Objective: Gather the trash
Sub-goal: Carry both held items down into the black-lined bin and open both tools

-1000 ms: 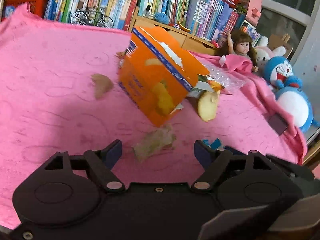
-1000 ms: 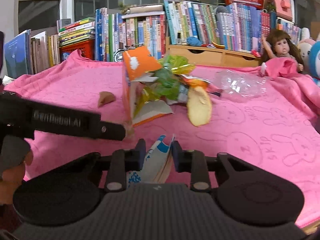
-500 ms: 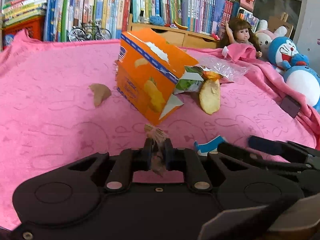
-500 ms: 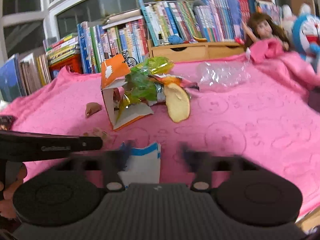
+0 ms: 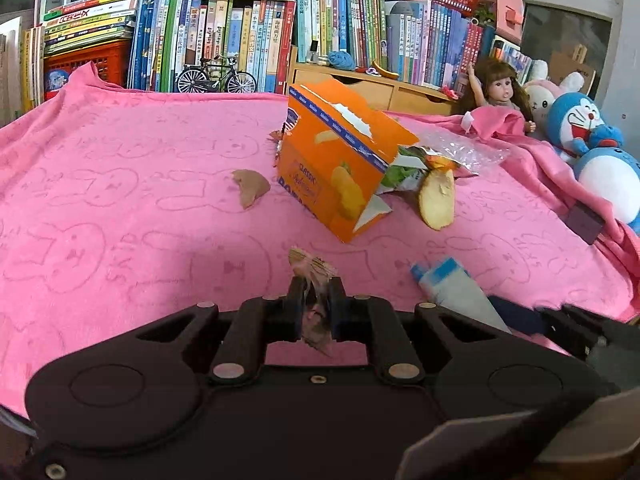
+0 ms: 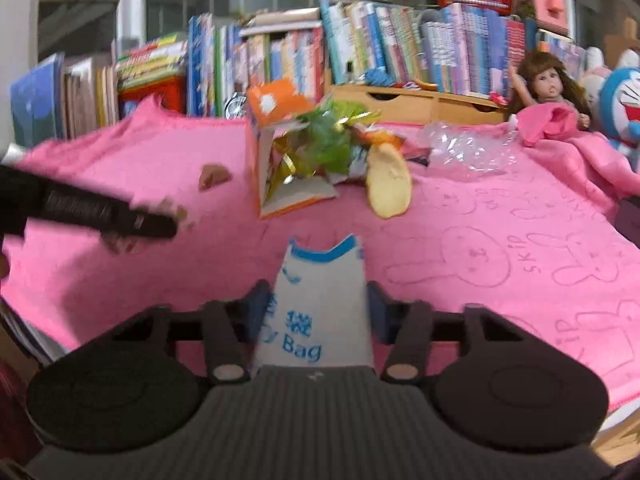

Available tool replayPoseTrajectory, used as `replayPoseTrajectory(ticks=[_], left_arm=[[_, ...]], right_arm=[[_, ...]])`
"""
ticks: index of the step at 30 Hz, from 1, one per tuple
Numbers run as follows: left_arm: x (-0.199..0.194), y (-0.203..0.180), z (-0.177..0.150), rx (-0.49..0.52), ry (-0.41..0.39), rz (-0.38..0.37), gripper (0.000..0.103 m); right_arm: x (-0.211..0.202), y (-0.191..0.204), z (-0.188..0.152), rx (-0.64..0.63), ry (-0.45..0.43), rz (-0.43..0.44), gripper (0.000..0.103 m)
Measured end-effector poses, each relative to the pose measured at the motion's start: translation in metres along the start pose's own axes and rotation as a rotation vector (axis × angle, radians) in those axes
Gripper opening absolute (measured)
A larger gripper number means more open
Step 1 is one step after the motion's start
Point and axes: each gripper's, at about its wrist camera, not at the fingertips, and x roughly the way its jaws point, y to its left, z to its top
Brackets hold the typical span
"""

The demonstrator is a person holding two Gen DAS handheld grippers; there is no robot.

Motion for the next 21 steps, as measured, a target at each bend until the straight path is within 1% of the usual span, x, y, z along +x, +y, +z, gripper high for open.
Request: replayPoseTrajectory(ticks=[2, 7, 11, 14, 16, 18, 21], left_arm=[[-0.009, -0.002, -0.005, 0.0, -0.005, -0.006, 0.012], [-0.033, -0.006, -0.019, -0.022, -0.014, -0.029, 0.012], [-0.05, -0.007, -0.039, -0.057, 0.015, -0.054, 0.012], [-0.055, -0.008, -0.058, -0.069, 0.067, -0.067, 0.012], [-0.056, -0.009, -0.074, -0.061, 0.109, -0.061, 0.012], [-0.053, -0.008, -0.091, -0.059, 0.156, -0.038, 0.012], [-0.041, -0.004, -0.118, -0.066, 0.243, -0.005, 0.012]], right_arm=[[-0.005, -0.004, 0.002, 0.022, -0.008, 0.019, 0.028], [-0.023, -0.006, -0.005, 0.032, -0.011, 0.071, 0.027], [-0.045, -0.004, -0.018, 0.055, 0.008, 0.135, 0.027], [-0.063, -0.003, -0.035, 0.073, 0.04, 0.181, 0.027], [-0.071, -0.002, -0.046, 0.076, 0.066, 0.204, 0.027], [-0.073, -0.001, -0.057, 0.09, 0.114, 0.219, 0.027], [-0.065, 0.001, -0.079, 0.116, 0.21, 0.228, 0.027]])
